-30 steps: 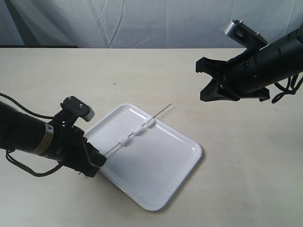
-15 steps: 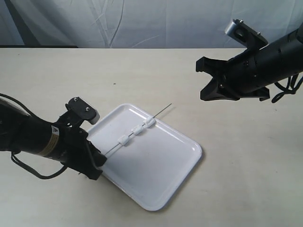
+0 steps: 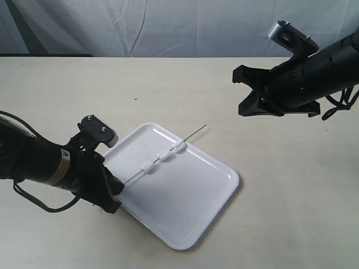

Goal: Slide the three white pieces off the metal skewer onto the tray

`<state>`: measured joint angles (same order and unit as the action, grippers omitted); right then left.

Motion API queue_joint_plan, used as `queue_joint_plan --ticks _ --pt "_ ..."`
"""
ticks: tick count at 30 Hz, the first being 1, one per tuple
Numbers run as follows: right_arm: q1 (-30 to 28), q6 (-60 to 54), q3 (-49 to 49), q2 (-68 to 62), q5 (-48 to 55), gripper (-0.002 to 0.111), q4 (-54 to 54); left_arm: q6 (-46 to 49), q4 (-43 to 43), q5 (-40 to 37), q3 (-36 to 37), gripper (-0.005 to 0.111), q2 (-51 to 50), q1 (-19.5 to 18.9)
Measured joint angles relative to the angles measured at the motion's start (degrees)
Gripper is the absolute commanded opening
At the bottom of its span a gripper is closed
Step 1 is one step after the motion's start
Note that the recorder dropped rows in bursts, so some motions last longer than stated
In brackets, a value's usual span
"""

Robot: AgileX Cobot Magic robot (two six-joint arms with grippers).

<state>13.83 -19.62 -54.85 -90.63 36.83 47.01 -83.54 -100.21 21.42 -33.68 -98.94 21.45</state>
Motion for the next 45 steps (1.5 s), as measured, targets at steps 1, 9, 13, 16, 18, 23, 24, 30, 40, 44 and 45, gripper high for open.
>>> queue_joint_plan --ticks 1,9,13,16,18,23,24,30,40,44,45 --pt "0.0 0.0 0.0 0.0 -0.2 -0.001 0.0 0.0 0.0 0.0 0.0 0.000 0.0 0.0" --pt "0.0 0.0 0.0 0.0 -0.7 0.008 0.1 -5.4 1.9 0.4 0.0 0.000 2.5 0.0" --pt "0.0 -0.1 0.0 0.0 -0.3 0.038 1.7 -10.8 0.9 2.5 0.0 0.000 6.0 0.1" --pt "0.1 0.0 0.0 0.0 0.6 0.052 3.7 -14.0 0.9 3.5 0.2 0.000 8.5 0.1" --pt "0.9 0.0 0.0 0.0 0.8 0.053 4.4 -15.6 0.9 3.9 0.8 0.000 10.0 0.1" --pt "5.9 0.0 0.0 -1.8 0.2 0.053 6.8 -20.6 0.4 4.8 3.3 0.000 13.9 0.1" --pt "7.2 0.0 0.0 -2.7 -0.5 0.053 7.8 -21.7 0.4 5.1 4.0 0.000 14.7 0.1" --pt "13.3 -5.0 0.0 -8.8 -3.5 0.053 17.4 -26.3 0.4 5.3 8.9 0.000 19.5 0.1" --pt "14.3 -20.7 0.0 -16.4 -2.6 0.053 39.3 -29.1 0.3 6.7 14.7 0.000 28.6 0.1" --pt "14.3 -25.3 0.0 -18.3 -0.3 0.050 45.5 -29.4 0.2 7.4 15.0 0.000 30.4 0.1" --pt "14.4 -26.8 0.0 -18.8 0.5 0.047 47.5 -29.5 0.2 7.4 15.1 0.000 30.5 0.1"
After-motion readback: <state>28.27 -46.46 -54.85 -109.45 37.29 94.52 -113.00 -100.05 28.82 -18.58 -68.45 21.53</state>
